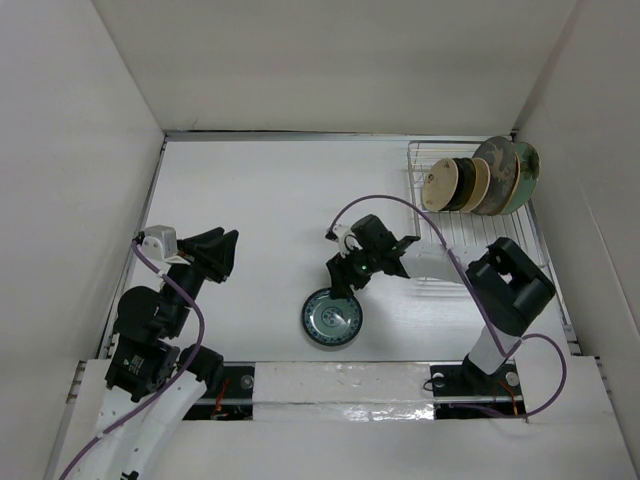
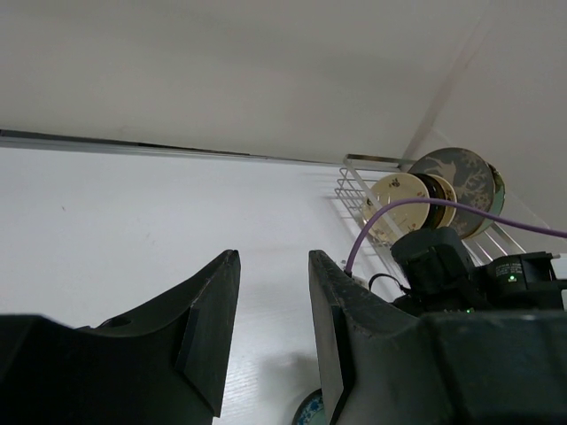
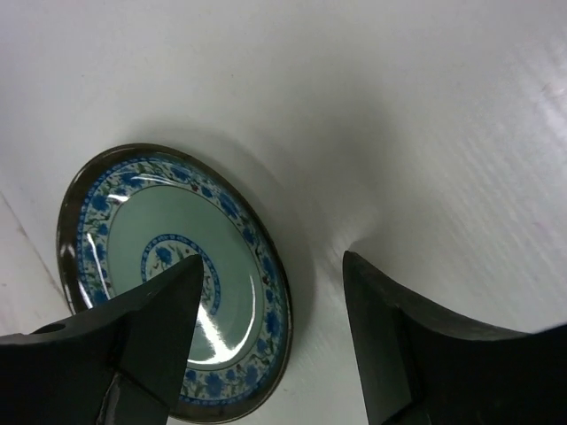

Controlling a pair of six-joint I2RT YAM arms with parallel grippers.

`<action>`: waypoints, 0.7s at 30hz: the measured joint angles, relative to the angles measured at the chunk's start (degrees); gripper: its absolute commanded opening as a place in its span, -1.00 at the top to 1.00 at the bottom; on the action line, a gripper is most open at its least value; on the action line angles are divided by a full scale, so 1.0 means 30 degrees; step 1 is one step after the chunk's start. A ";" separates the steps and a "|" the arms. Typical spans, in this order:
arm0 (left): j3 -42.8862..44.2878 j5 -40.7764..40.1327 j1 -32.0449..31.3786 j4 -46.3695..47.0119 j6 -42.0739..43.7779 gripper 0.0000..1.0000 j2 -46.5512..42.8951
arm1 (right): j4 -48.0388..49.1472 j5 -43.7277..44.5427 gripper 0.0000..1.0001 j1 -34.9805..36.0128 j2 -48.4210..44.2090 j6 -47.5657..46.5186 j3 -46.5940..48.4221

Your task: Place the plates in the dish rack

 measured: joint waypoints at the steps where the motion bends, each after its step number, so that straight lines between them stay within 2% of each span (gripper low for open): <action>1: 0.0000 0.0000 0.0000 0.0000 0.0000 0.33 -0.0022 | 0.0204 -0.0197 -0.31 -0.0007 0.0073 0.0233 -0.0124; 4: 0.0000 0.0000 0.0000 0.0000 0.0000 0.33 -0.0066 | 0.1020 -0.0838 -0.16 -0.0058 0.0124 0.0882 -0.0539; 6: 0.0000 0.0000 0.0000 -0.0007 0.0000 0.33 -0.0109 | 0.1443 -0.1319 0.03 -0.0058 0.0182 0.1166 -0.0780; 7: 0.0000 0.0000 0.0000 0.0000 0.0000 0.33 -0.0131 | 0.1603 -0.1566 0.15 -0.0058 0.0262 0.1319 -0.0896; 8: 0.0000 0.0000 0.0000 0.0000 0.0000 0.33 -0.0138 | 0.1734 -0.1770 0.37 -0.0066 0.0379 0.1443 -0.0940; 10: 0.0000 0.0000 0.0000 -0.0007 0.0000 0.33 -0.0146 | 0.1880 -0.2033 0.62 -0.0066 0.0692 0.1610 -0.0947; 11: 0.0000 0.0000 0.0000 -0.0007 0.0000 0.33 -0.0153 | 0.1945 -0.2251 0.87 -0.0066 0.0867 0.1800 -0.0947; 12: 0.0000 0.0000 0.0000 -0.0007 0.0000 0.32 -0.0175 | 0.2091 -0.2448 1.00 -0.0058 0.0991 0.1865 -0.0940; 17: 0.0000 0.0000 0.0000 -0.0029 0.0000 0.33 -0.0342 | 0.2659 -0.3300 1.00 -0.0204 0.1013 0.2535 -0.0940; 21: 0.0000 0.0000 0.0000 -0.0029 0.0000 0.33 -0.0357 | 0.2980 -0.2492 1.00 -0.0627 -0.0007 0.3140 -0.0940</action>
